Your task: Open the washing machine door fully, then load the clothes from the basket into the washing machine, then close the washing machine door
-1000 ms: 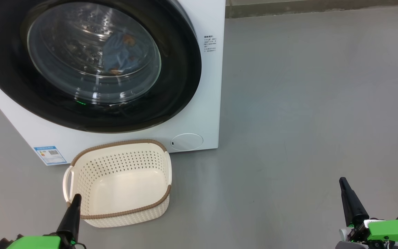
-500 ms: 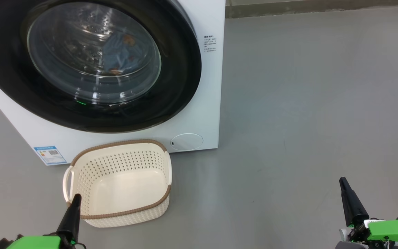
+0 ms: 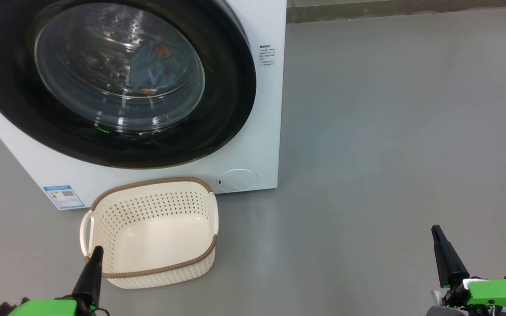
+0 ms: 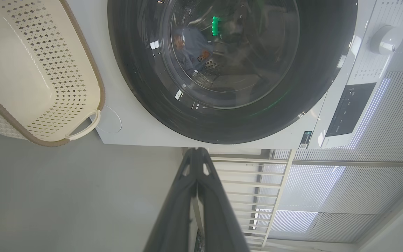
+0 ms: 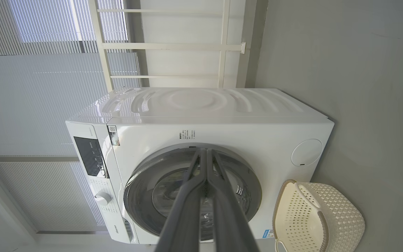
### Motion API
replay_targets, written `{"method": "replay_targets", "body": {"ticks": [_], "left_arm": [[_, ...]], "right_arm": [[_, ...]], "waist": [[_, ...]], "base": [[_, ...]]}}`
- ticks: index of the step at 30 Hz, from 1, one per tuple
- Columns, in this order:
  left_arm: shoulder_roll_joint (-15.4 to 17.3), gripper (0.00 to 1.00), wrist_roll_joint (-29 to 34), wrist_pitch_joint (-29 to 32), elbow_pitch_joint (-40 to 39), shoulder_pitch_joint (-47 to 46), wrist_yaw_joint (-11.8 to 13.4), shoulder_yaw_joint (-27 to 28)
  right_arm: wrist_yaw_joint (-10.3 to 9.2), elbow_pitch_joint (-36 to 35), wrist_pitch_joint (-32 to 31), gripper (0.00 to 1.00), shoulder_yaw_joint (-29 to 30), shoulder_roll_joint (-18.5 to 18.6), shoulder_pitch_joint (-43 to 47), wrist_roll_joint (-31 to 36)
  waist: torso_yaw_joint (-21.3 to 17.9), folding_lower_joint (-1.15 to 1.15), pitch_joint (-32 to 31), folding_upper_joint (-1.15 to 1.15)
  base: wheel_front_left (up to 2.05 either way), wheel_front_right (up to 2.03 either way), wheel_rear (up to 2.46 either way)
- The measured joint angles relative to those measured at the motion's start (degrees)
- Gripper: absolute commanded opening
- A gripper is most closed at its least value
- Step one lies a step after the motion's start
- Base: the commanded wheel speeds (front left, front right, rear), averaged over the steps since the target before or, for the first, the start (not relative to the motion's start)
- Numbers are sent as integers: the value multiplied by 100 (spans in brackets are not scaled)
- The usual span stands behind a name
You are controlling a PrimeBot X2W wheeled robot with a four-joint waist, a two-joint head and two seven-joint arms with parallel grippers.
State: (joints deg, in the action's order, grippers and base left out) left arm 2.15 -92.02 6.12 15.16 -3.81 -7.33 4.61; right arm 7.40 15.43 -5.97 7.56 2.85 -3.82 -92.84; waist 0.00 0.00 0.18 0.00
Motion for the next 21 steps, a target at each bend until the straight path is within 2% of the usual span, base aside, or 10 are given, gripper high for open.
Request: {"method": "replay_targets", "body": {"ticks": [21], "left_arm": [[0, 0, 0, 1, 0, 0, 0, 2]], "right_arm": [[0, 0, -1, 0, 14, -11, 0, 0]], "waist": [[0, 0, 0, 0]], "base": [[0, 0, 0]]}}
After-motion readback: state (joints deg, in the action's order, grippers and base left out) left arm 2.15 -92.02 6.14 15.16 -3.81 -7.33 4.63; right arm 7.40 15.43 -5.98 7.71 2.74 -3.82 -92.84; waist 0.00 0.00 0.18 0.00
